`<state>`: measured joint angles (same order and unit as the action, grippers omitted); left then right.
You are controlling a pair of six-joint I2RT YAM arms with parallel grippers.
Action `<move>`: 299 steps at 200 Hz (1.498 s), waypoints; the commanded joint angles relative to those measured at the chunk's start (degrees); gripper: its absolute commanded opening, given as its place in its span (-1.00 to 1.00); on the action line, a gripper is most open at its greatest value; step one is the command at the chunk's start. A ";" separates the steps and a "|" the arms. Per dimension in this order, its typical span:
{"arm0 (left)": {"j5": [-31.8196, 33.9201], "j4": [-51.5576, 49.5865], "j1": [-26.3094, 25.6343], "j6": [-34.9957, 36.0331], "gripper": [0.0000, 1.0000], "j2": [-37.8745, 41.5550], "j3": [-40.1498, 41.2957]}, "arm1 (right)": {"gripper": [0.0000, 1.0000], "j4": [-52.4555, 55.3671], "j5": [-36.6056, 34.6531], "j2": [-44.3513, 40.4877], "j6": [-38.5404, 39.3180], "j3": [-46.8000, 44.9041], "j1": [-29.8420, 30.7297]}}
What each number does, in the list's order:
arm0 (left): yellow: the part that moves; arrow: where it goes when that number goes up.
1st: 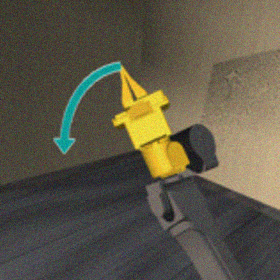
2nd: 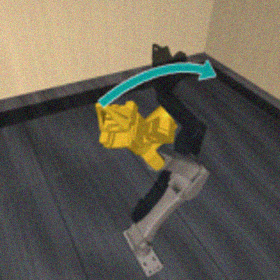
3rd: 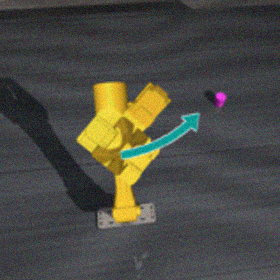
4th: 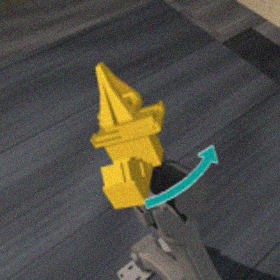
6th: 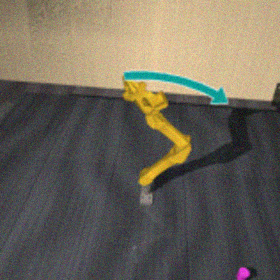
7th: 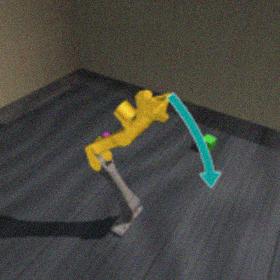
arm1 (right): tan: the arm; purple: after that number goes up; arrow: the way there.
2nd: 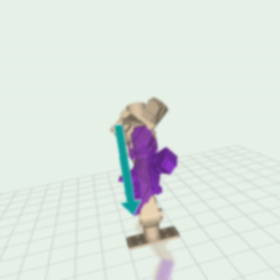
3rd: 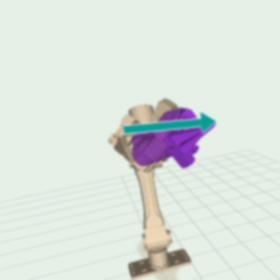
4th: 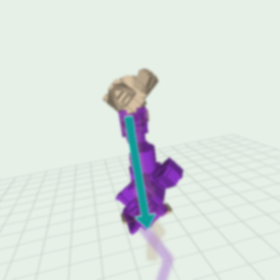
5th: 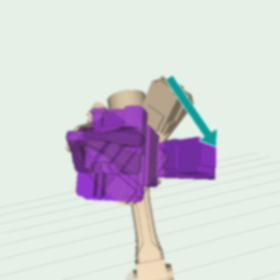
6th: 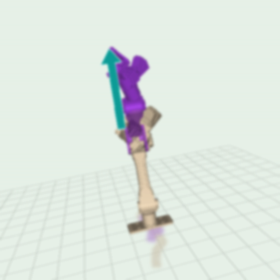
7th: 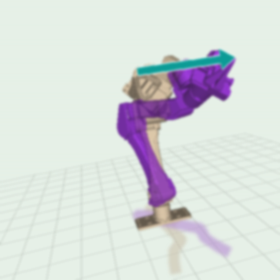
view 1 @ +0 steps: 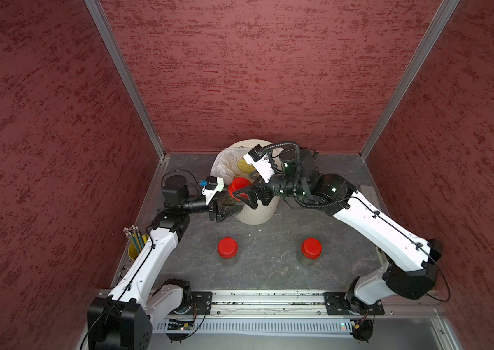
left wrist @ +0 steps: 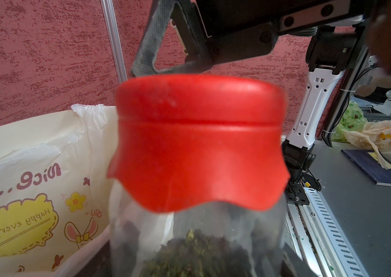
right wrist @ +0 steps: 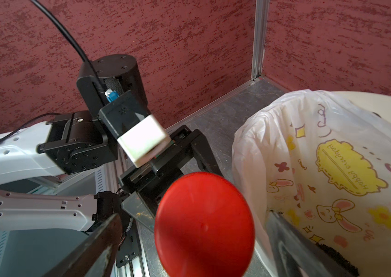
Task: Empty moldy tea leaves from jars
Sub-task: Unscrew the lid from the jar.
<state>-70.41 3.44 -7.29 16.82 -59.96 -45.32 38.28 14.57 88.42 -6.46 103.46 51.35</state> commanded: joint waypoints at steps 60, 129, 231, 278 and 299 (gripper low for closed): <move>-0.04 -0.10 0.34 0.94 0.29 0.72 -0.46 | 0.88 -2.64 -3.27 0.47 -3.90 -1.93 0.59; -0.03 -0.17 0.35 0.94 0.28 0.73 -0.45 | 0.85 -3.04 -2.54 1.36 -4.15 -2.11 0.59; -0.02 -0.32 0.35 1.03 0.29 0.71 -0.38 | 0.72 -3.10 -2.14 2.53 -3.17 -2.12 0.60; -0.04 -0.37 0.35 1.09 0.29 0.76 -0.40 | 0.62 -2.84 -2.49 2.87 -2.38 -2.12 0.58; -0.03 -0.42 0.35 1.15 0.29 0.81 -0.44 | 0.50 -2.80 -2.35 2.85 -1.89 -2.21 0.58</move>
<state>-69.60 2.37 -7.29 17.02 -59.94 -45.32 36.40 12.80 90.67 -8.99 101.45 51.66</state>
